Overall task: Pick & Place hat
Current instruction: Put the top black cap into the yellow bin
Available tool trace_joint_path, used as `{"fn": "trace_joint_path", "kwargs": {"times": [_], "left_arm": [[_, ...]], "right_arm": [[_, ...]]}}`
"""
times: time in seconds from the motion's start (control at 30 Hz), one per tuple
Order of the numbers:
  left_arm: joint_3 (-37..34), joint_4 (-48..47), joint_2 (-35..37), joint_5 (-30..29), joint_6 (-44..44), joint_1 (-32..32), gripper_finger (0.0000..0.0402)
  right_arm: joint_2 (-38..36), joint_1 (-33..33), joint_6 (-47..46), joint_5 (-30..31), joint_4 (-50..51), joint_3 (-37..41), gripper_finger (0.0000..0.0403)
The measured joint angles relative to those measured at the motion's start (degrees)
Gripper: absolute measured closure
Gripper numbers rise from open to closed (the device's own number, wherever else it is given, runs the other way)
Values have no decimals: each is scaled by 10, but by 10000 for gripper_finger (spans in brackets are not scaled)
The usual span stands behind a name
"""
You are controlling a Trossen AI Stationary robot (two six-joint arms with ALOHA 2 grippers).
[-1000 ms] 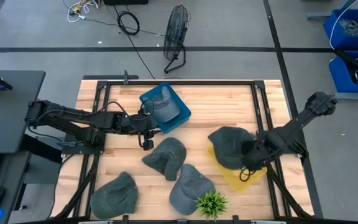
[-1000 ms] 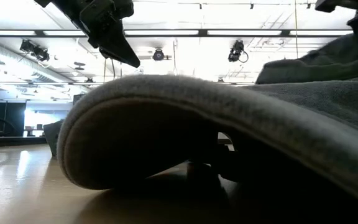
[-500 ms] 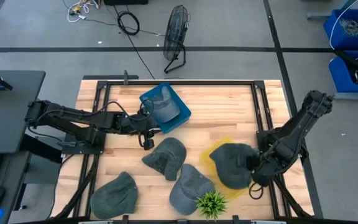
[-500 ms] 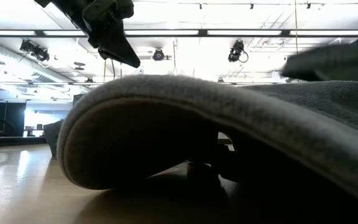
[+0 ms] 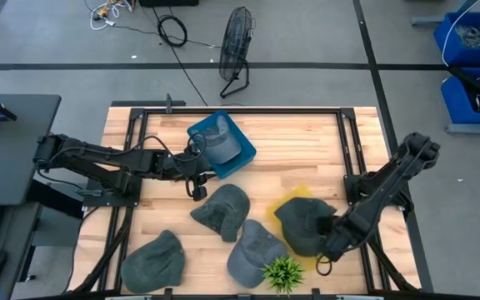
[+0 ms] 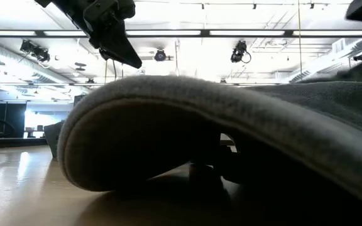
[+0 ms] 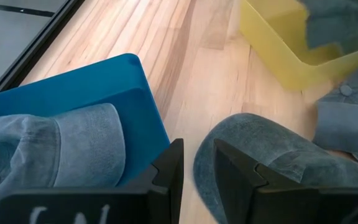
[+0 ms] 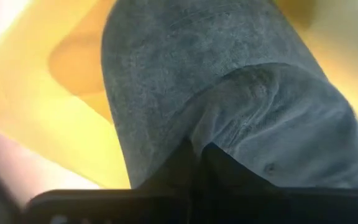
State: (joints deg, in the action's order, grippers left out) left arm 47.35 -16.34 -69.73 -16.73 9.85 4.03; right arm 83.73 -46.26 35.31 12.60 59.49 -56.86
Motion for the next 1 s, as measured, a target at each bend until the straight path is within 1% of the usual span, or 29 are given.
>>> {"fn": "trace_joint_path", "kwargs": {"times": [0.17, 0.3, 0.43, 0.57, 0.7, 0.77, 0.83, 0.93, 1.0], "left_arm": [[0, 0, 0, 0, -14, 0, 314], [0, 0, 0, 0, -34, -1, 314], [0, 0, 0, 0, -58, -1, 314], [0, 0, 0, -1, -66, -1, 314], [0, 0, 0, 0, -74, -1, 314], [0, 0, 0, 0, -85, -1, 314], [0, 0, 0, -1, -92, -1, 314], [0, 0, 0, -1, -94, -1, 314], [0, 0, 0, 0, -95, -1, 314]], "right_arm": [[6, 40, -50, 5, -13, 0, 352], [6, 76, -49, 4, -11, 0, 337], [6, 128, -49, 4, 4, 4, 330], [6, 185, -59, 5, 12, 48, 329], [6, 221, -17, 11, -16, 110, 328], [6, 231, -5, 33, -26, 130, 328], [6, 237, -4, 70, -19, 136, 328], [7, 243, -4, 126, 7, 128, 328], [7, 245, -8, 141, 27, 117, 328]]}}
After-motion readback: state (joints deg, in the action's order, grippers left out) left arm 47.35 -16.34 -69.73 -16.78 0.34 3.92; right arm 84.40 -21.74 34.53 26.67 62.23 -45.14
